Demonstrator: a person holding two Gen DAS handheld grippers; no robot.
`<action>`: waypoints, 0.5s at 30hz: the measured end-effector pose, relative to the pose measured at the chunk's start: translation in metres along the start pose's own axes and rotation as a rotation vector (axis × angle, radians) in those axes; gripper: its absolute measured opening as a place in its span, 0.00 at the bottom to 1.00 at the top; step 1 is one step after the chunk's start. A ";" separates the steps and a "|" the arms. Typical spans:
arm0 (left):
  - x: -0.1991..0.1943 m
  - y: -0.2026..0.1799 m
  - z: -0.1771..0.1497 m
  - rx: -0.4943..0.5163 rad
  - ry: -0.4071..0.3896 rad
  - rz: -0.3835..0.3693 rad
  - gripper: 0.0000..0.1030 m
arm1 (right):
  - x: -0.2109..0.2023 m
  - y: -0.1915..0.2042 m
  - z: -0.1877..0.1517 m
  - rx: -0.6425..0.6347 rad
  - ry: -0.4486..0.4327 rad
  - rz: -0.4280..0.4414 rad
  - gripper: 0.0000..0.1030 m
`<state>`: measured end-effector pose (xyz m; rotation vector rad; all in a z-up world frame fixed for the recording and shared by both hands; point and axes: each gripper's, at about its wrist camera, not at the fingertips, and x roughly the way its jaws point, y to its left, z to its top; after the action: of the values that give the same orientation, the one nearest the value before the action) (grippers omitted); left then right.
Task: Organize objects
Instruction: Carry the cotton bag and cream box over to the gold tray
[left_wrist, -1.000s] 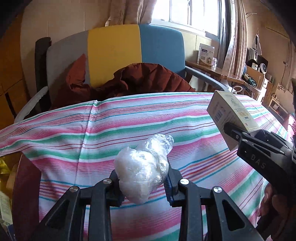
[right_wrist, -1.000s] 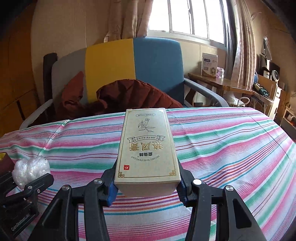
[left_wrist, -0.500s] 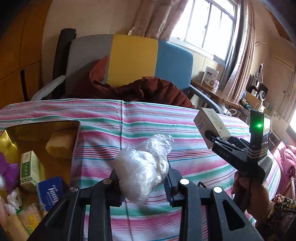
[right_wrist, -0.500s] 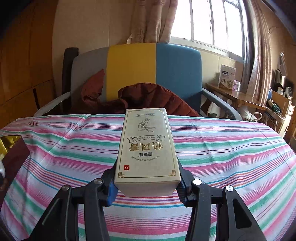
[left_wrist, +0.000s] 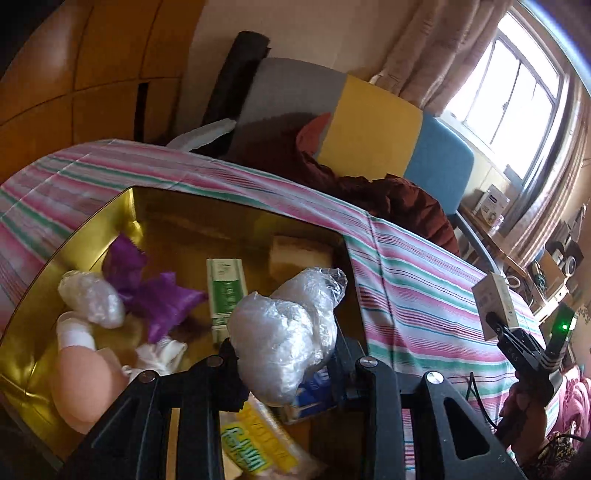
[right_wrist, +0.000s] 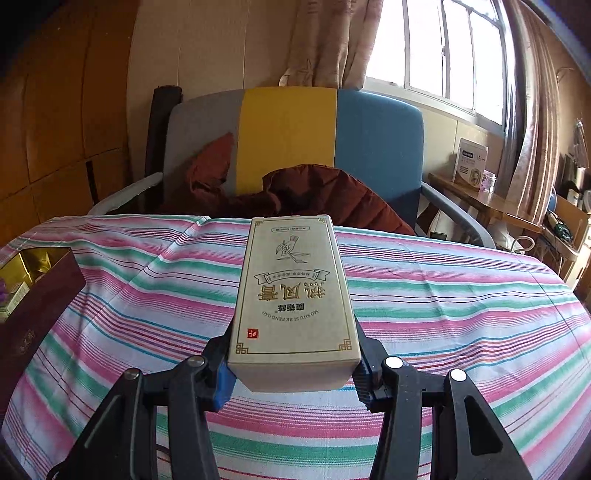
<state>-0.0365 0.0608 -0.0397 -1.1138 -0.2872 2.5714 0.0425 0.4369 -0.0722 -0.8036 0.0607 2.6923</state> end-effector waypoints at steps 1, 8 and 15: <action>0.000 0.009 0.000 -0.022 0.009 0.011 0.32 | -0.002 0.002 0.000 -0.004 -0.003 -0.001 0.50; 0.012 0.049 -0.002 -0.123 0.091 0.044 0.32 | -0.007 0.015 -0.002 -0.032 -0.004 -0.006 0.50; 0.032 0.064 0.003 -0.162 0.151 0.037 0.47 | -0.016 0.030 0.002 -0.042 0.001 0.029 0.50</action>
<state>-0.0731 0.0130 -0.0789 -1.3744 -0.4477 2.5152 0.0441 0.4038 -0.0632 -0.8220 0.0157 2.7287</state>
